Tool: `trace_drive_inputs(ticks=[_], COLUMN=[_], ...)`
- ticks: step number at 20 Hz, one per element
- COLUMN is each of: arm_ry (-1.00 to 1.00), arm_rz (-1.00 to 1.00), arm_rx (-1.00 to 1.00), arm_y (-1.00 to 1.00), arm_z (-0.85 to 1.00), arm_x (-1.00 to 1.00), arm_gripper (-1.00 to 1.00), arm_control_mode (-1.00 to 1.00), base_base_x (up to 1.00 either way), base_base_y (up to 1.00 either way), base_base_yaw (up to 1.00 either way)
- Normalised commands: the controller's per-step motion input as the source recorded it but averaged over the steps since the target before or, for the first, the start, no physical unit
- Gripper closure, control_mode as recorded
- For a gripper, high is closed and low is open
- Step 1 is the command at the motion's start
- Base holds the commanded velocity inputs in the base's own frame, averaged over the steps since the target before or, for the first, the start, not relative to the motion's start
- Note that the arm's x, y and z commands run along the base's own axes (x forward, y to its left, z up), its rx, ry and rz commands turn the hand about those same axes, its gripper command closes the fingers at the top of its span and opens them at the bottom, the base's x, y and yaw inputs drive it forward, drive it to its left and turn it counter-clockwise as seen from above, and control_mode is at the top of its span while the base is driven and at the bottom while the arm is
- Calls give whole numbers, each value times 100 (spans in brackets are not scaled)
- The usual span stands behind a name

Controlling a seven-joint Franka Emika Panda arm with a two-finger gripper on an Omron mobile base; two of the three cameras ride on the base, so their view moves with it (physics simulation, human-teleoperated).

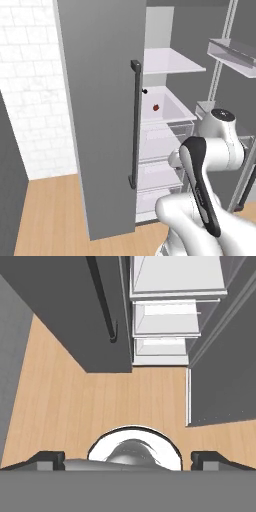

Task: Take the strawberry from the fridge and place it on top of the pancake, located on the dining counter.

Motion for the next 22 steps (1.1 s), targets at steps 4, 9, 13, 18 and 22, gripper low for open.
trace_drive_inputs(ticks=[4,9,13,18,22], arm_ry=[0,0,0,0,0], arm_rz=[0,0,0,0,0], arm_rx=[0,0,0,0,0], arm_y=[0,0,0,0,0], arm_z=[0,0,0,0,0], arm_x=[0,0,0,0,0], arm_gripper=[-100,-100,-100,-100,-100], arm_control_mode=[100,100,100,100,100], base_base_x=[-1,3,64,83,43], base_base_y=[10,11,29,16,-6], base_base_yaw=[-39,-57,-18,0,0])
